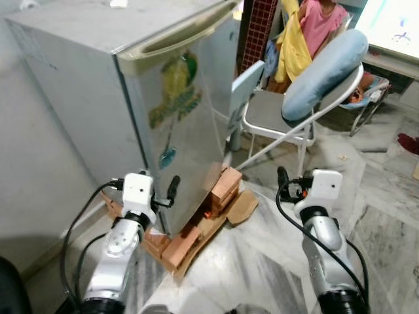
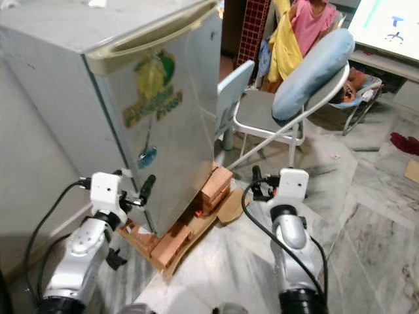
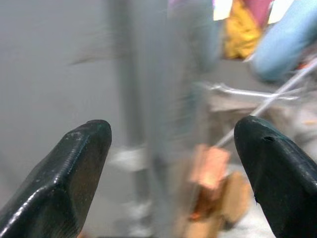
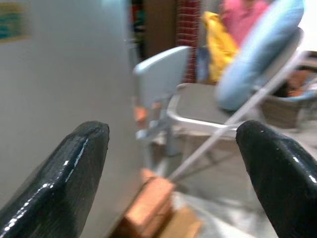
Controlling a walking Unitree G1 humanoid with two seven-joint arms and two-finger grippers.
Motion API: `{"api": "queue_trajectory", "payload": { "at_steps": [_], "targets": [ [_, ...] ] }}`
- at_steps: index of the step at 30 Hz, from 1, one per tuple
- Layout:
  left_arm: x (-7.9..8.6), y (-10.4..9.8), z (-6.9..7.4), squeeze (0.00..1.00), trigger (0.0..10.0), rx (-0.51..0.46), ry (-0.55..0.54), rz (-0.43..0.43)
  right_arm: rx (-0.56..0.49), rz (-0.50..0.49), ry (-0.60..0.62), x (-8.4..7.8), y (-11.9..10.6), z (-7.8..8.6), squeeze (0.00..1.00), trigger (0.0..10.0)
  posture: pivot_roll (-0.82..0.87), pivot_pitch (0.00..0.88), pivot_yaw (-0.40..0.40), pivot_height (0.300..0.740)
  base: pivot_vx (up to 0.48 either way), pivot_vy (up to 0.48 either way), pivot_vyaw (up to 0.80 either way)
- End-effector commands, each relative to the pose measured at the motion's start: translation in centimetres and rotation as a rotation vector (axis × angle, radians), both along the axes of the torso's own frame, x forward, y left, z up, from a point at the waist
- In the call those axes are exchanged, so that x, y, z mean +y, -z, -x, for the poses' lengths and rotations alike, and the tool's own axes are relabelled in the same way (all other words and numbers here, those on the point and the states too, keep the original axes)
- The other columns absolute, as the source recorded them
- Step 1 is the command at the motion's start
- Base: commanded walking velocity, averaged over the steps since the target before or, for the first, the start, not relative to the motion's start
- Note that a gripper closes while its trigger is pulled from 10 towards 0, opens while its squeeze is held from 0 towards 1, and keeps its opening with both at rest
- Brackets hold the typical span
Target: Restocking fridge
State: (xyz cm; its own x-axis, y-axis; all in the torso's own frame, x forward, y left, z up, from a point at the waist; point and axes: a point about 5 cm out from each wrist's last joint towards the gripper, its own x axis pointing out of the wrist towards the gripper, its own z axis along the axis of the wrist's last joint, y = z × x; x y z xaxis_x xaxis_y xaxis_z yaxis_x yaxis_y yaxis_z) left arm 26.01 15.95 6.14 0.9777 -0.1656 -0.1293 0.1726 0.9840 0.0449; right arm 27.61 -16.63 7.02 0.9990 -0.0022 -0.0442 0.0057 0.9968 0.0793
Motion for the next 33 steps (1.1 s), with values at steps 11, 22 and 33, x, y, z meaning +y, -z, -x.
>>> {"api": "queue_trajectory", "payload": {
  "at_steps": [11, 22, 33],
  "targets": [
    [-0.2, 0.1, -0.2, 0.00, 10.0, 0.017, -0.001, 0.017, -0.001, 0.025, 0.005, -0.8, -0.2, -0.1, 0.00, 10.0, 0.04, 0.000, -0.037, 0.740, 0.000, 0.175, -0.66],
    [-0.4, 0.0, 0.0, 0.00, 10.0, 0.005, 0.006, 0.016, 0.002, 0.028, 0.004, -0.8, -0.2, 0.0, 0.00, 10.0, 0.03, 0.002, -0.041, 0.740, 0.000, 0.081, 0.00],
    [-0.5, -0.2, 0.1, 0.00, 10.0, 0.000, 0.037, 0.044, 0.082, 0.022, 0.041, -1.1, 0.9, 2.1, 0.00, 10.0, 0.03, 0.015, -0.044, 0.740, 0.000, 0.000, 0.00]
  ]
}}
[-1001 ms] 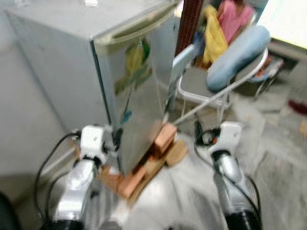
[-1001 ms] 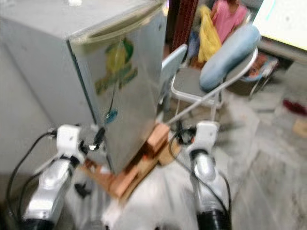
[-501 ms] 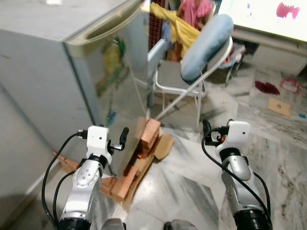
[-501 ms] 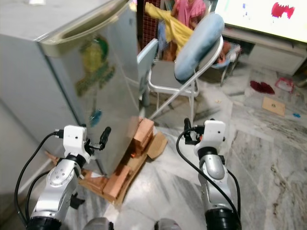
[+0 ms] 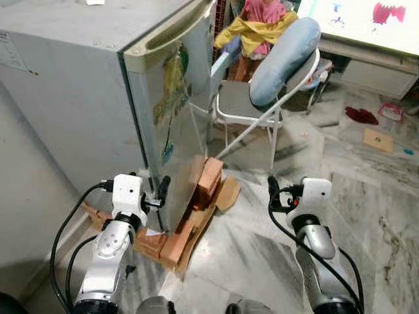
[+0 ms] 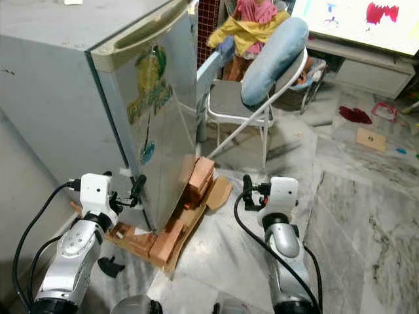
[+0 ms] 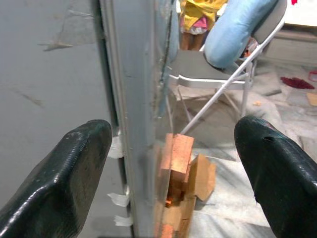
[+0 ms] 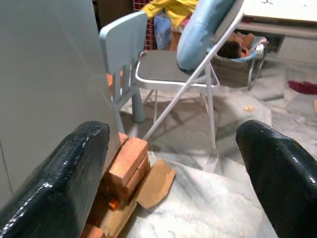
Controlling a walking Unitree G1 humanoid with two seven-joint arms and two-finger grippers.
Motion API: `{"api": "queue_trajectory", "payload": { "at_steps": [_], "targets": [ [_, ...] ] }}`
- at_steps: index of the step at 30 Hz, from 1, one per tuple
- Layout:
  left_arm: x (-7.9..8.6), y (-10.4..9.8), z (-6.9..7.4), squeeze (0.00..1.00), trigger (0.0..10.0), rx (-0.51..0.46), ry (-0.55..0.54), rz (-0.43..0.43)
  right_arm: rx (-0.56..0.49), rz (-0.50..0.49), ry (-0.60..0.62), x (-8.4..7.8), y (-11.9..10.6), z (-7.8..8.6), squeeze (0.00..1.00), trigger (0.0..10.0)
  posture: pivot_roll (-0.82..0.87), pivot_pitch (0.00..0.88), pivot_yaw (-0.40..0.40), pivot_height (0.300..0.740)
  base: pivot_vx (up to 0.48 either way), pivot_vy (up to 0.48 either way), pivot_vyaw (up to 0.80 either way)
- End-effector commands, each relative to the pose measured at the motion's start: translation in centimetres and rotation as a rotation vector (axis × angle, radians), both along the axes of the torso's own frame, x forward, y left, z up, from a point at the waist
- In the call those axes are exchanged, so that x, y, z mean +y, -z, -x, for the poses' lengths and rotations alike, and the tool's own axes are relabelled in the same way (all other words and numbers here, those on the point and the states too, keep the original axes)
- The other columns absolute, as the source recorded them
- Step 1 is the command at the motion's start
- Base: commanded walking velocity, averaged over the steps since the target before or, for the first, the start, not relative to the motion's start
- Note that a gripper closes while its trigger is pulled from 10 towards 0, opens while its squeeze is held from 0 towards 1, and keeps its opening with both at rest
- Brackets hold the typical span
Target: Restocking fridge
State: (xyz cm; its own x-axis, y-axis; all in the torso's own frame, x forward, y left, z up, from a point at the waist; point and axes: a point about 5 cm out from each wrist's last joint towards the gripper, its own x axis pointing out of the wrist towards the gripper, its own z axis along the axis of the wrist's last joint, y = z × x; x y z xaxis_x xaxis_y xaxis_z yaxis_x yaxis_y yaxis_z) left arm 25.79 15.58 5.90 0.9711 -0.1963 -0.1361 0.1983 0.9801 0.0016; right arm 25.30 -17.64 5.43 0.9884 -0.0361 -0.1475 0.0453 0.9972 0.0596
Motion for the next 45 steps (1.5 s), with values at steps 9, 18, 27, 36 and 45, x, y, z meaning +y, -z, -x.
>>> {"api": "queue_trajectory", "payload": {
  "at_steps": [9, 18, 27, 36, 45],
  "targets": [
    [-0.4, -1.1, -2.1, 0.00, 10.0, -0.043, 0.027, 0.026, 0.087, -0.034, -0.036, 0.5, -0.7, 1.0, 0.00, 10.0, -0.01, 0.058, -0.056, 0.740, 0.000, 0.000, 0.00],
    [0.8, -2.1, -5.9, 0.00, 10.0, -0.067, -0.083, 0.010, 0.209, -0.008, -0.041, -0.4, -0.3, 4.4, 0.00, 10.0, -0.08, 0.095, -0.050, 0.740, 0.000, 0.000, 0.00],
    [2.3, -3.4, -7.8, 0.00, 10.0, -0.109, -0.159, 0.013, 0.220, -0.021, -0.047, -0.4, -0.7, 5.0, 0.00, 10.0, -0.10, 0.103, -0.044, 0.740, 0.000, 0.000, 0.00],
    [0.2, -3.9, -8.3, 0.00, 10.0, -0.142, -0.006, 0.033, 0.227, -0.036, -0.061, 0.0, -0.6, 4.5, 0.00, 10.0, -0.07, 0.096, -0.036, 0.740, 0.000, 0.000, 0.00],
    [-2.5, -5.0, -8.8, 0.00, 10.0, -0.182, 0.150, 0.020, 0.224, -0.048, -0.044, 0.3, -0.2, 4.0, 0.00, 10.0, -0.05, 0.090, -0.028, 0.740, 0.000, 0.000, 0.00]
  ]
}}
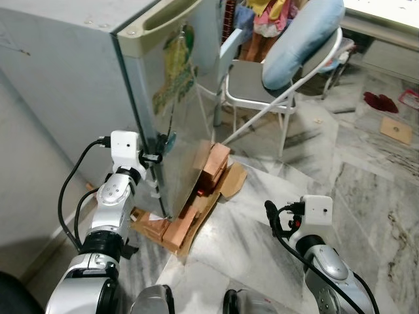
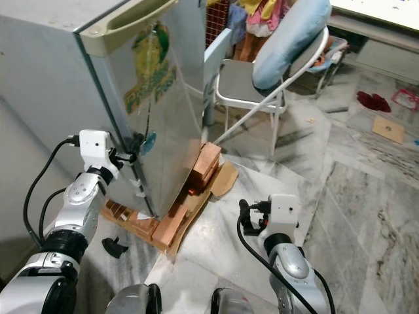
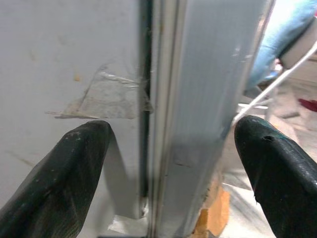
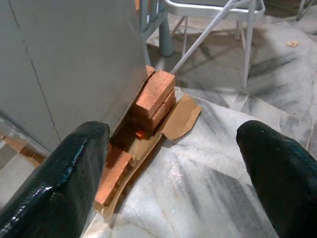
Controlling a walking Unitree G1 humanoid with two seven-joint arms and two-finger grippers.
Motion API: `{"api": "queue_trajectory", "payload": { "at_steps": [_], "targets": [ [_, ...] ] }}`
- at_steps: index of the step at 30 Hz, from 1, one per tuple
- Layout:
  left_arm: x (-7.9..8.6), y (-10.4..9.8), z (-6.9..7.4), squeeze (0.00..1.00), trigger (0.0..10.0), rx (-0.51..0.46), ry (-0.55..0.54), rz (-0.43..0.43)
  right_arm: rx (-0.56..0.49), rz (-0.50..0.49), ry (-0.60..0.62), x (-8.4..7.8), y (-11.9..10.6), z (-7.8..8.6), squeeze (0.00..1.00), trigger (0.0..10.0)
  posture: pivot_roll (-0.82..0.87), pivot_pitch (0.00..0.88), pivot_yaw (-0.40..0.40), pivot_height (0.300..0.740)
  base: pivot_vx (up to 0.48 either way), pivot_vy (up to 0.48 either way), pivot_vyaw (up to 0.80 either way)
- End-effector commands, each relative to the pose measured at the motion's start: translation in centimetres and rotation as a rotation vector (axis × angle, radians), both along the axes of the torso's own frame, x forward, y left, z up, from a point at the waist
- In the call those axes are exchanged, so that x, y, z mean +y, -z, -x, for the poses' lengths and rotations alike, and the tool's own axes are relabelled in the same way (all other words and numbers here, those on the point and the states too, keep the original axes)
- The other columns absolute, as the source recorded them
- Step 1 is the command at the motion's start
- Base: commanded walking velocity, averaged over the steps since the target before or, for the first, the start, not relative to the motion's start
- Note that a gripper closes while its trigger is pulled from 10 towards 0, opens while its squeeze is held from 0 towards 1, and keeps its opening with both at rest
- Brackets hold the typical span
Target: Restocking fridge
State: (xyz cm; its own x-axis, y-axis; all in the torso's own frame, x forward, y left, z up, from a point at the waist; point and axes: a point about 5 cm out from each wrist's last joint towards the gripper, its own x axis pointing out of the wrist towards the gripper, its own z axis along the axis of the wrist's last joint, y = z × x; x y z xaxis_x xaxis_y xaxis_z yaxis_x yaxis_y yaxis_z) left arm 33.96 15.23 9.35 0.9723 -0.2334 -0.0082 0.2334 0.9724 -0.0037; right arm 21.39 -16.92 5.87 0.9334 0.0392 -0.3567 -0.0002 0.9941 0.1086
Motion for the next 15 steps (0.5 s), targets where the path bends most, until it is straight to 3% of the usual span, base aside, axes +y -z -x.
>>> {"api": "queue_trajectory", "payload": {
  "at_steps": [1, 4, 9, 15],
  "targets": [
    [-2.7, -1.7, -0.5, 0.00, 10.0, -0.069, 0.147, -0.029, 0.007, 0.007, 0.016, -0.3, 0.2, 0.0, 0.00, 10.0, -0.05, 0.090, -0.028, 0.740, 0.000, 0.000, 0.00],
    [-3.5, -1.8, -0.4, 0.00, 10.0, -0.079, 0.188, -0.045, 0.003, 0.007, 0.015, -0.3, 0.2, -0.3, 0.00, 10.0, -0.05, 0.088, -0.027, 0.740, 0.000, 0.000, 0.00],
    [-4.7, -1.9, -0.2, 0.00, 10.0, -0.070, 0.259, -0.001, -0.003, 0.008, 0.020, -0.3, 0.3, -0.5, 0.00, 10.0, -0.05, 0.084, -0.021, 0.740, 0.000, 0.000, 0.00],
    [-5.6, -2.0, -0.2, 0.00, 10.0, -0.077, 0.278, -0.018, -0.007, 0.009, 0.027, -0.3, 0.3, -0.7, 0.00, 10.0, -0.05, 0.079, -0.017, 0.740, 0.000, 0.000, 0.00]
  ]
}}
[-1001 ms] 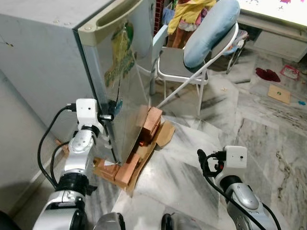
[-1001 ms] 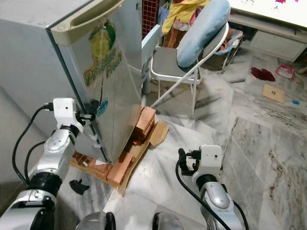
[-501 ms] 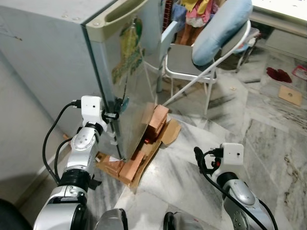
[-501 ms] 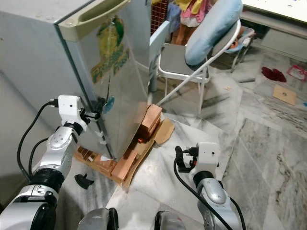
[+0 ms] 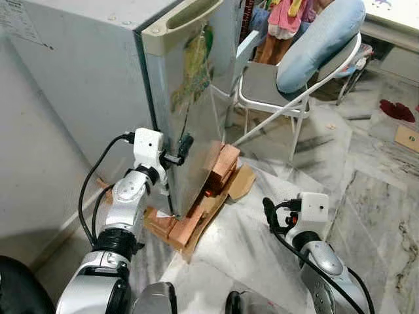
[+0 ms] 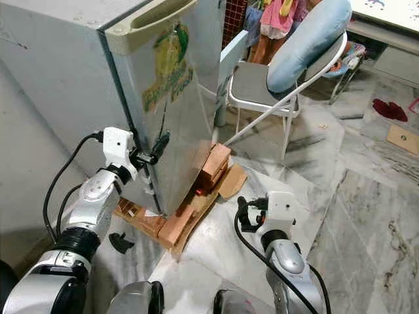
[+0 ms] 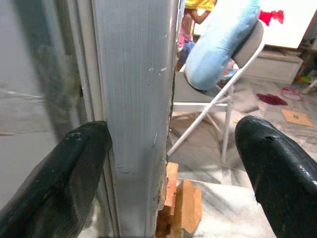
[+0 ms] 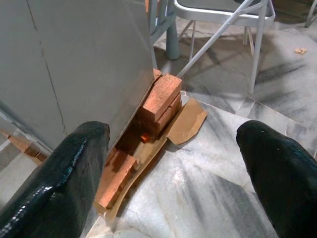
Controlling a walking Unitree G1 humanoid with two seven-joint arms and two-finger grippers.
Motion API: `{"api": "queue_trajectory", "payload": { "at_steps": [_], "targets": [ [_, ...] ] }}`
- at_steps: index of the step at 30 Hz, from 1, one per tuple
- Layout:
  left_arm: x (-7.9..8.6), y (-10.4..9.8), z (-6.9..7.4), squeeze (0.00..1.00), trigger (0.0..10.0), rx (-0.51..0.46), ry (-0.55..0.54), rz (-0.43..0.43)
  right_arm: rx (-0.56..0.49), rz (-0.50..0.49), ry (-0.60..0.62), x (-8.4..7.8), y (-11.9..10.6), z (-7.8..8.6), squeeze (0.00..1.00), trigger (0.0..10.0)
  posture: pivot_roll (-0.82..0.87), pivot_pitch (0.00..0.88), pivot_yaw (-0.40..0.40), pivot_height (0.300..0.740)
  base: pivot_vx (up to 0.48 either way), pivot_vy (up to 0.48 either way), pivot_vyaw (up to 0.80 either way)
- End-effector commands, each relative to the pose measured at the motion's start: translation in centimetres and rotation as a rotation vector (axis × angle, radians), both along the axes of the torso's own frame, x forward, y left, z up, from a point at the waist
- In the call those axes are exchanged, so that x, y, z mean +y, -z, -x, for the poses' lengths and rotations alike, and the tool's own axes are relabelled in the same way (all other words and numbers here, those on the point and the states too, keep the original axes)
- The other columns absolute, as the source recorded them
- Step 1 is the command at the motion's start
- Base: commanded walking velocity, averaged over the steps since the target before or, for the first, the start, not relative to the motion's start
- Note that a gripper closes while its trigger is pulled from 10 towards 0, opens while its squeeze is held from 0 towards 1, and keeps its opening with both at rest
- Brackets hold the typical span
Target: Restocking fridge
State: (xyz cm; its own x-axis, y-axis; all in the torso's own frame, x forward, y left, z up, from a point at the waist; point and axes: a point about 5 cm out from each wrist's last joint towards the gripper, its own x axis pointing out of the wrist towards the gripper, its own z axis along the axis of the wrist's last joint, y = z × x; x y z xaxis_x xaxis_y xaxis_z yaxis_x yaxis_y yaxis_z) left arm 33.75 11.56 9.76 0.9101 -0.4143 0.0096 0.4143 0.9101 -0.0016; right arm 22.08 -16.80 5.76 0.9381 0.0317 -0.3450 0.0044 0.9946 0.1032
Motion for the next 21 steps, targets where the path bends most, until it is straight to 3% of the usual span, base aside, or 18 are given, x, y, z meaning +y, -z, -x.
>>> {"api": "queue_trajectory", "payload": {
  "at_steps": [1, 8, 10, 12, 13, 14, 16, 18, 21],
  "targets": [
    [-2.0, -1.6, -0.4, 0.00, 10.0, -0.061, 0.086, -0.018, 0.005, 0.003, 0.021, -0.4, 0.2, 0.0, 0.00, 10.0, -0.05, 0.079, -0.017, 0.740, 0.000, 0.000, 0.00],
    [-3.7, -1.8, -0.3, 0.00, 10.0, -0.064, 0.138, -0.019, -0.005, 0.005, 0.029, -0.4, 0.2, -0.2, 0.00, 10.0, -0.05, 0.074, -0.017, 0.740, 0.000, 0.000, 0.00],
    [-4.9, -1.8, -0.1, 0.00, 10.0, -0.069, 0.179, -0.021, -0.028, 0.023, 0.061, -0.7, -0.1, 0.0, 0.00, 10.0, -0.05, 0.074, -0.017, 0.740, 0.000, 0.000, 0.00],
    [-6.6, -2.3, 0.6, 0.00, 10.0, -0.089, 0.264, -0.008, -0.043, 0.031, 0.094, -1.0, -0.3, 0.1, 0.00, 10.0, -0.04, 0.072, -0.025, 0.740, 0.000, 0.000, 0.00],
    [-9.8, -3.0, 2.3, 0.00, 10.0, -0.128, 0.445, -0.008, -0.047, 0.039, 0.135, -1.5, -0.3, 0.4, 0.00, 10.0, -0.04, 0.070, -0.025, 0.740, 0.000, 0.000, 0.00],
    [-11.1, -3.4, 3.1, 0.00, 10.0, -0.147, 0.511, -0.006, -0.046, 0.039, 0.149, -1.6, -0.2, 0.5, 0.00, 10.0, -0.04, 0.069, -0.023, 0.740, 0.000, 0.000, 0.00],
    [-12.4, -4.0, 3.9, 0.00, 10.0, -0.171, 0.566, -0.001, -0.044, 0.040, 0.164, -1.7, -0.1, 0.6, 0.00, 10.0, -0.05, 0.067, -0.021, 0.740, 0.000, 0.000, 0.00],
    [-12.9, -4.2, 4.0, 0.00, 10.0, -0.185, 0.562, 0.003, -0.052, 0.039, 0.183, -1.8, -0.2, 0.5, 0.00, 10.0, -0.05, 0.065, -0.019, 0.740, 0.000, 0.000, 0.00],
    [-11.9, -3.6, 3.3, 0.00, 10.0, -0.151, 0.511, 0.000, -0.068, 0.035, 0.186, -1.7, -0.4, 0.3, 0.00, 10.0, -0.05, 0.061, -0.013, 0.740, 0.000, 0.000, 0.00]
  ]
}}
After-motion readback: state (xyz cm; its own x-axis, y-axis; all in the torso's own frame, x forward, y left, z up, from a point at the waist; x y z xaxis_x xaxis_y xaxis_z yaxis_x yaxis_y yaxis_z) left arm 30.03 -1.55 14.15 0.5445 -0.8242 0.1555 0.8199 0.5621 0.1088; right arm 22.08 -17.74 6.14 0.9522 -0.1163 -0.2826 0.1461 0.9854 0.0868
